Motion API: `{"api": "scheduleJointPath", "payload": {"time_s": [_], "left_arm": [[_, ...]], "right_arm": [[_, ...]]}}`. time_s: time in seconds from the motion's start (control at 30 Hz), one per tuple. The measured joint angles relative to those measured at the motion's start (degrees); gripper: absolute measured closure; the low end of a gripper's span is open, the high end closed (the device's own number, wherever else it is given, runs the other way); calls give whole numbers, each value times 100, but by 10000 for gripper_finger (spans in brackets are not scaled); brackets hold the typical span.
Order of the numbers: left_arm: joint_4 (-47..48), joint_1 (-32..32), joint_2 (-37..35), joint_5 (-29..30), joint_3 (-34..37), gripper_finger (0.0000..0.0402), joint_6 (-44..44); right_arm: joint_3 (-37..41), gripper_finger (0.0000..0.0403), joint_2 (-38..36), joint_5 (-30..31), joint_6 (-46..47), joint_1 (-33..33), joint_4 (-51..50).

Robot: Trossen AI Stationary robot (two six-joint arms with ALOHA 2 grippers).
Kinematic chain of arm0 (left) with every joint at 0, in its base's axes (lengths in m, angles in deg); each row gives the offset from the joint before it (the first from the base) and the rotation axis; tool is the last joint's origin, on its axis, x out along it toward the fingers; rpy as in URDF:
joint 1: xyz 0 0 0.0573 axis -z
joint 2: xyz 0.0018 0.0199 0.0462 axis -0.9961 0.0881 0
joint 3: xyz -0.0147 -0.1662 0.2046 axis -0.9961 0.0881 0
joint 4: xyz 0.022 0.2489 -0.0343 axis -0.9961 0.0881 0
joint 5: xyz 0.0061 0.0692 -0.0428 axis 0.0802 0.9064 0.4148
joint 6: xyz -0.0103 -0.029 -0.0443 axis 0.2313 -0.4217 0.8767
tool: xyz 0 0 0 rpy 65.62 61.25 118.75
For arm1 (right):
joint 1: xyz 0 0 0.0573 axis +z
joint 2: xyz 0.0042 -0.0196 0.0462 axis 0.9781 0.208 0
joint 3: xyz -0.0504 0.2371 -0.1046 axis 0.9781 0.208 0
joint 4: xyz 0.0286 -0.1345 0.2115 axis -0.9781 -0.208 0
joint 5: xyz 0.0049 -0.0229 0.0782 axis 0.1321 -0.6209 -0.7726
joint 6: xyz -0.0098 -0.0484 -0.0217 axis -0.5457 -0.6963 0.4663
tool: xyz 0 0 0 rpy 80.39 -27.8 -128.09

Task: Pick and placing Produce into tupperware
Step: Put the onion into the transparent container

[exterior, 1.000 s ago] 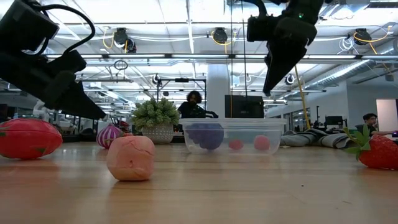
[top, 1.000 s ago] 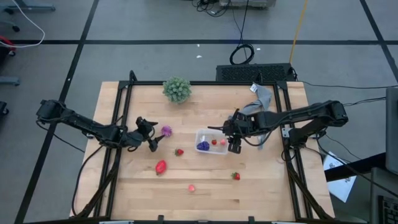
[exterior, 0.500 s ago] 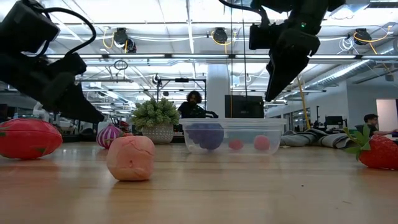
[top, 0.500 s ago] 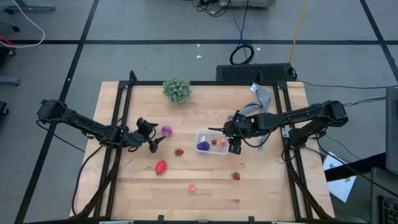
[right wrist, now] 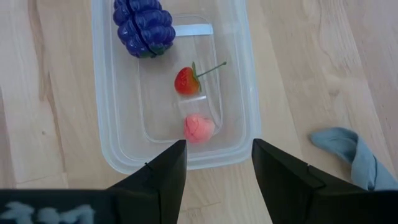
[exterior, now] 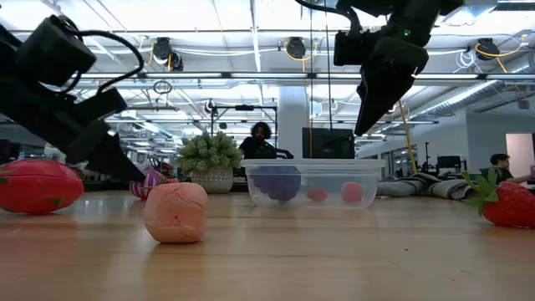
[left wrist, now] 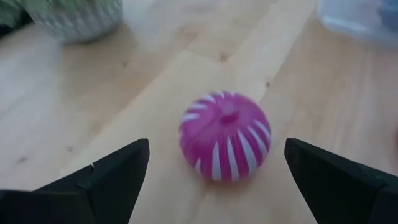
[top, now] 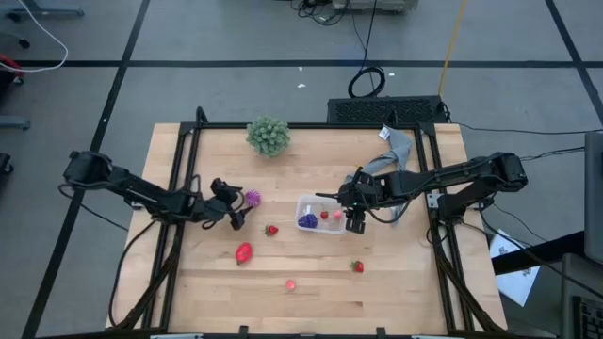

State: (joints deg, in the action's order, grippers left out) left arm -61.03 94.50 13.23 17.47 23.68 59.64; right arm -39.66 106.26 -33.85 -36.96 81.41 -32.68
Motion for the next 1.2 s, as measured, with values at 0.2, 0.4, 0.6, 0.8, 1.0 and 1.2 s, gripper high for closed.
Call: {"api": "scheduleJointPath", "payload": {"time_s": [0.2, 0.4, 0.6, 0.8, 1.0, 1.2], "left_arm": [[-452, -211, 375, -116, 0, 20, -161], [-726, -411, 640, -463, 0, 20, -312], [-834, -509, 888, -502, 0, 20, -300], [-1163, -511, 1086, -498, -2, 20, -461], [-1320, -511, 1227, -464, -2, 20, -476], [-1357, -547, 1259, -363, -2, 20, -483]], "right_arm": [[0, 229, 0, 0, 0, 0, 2], [0, 229, 0, 0, 0, 0, 7], [0, 229, 0, 0, 0, 0, 10], [0, 229, 0, 0, 0, 0, 33], [0, 229, 0, 0, 2, 0, 55], [0, 229, 0, 0, 2, 0, 57]]}}
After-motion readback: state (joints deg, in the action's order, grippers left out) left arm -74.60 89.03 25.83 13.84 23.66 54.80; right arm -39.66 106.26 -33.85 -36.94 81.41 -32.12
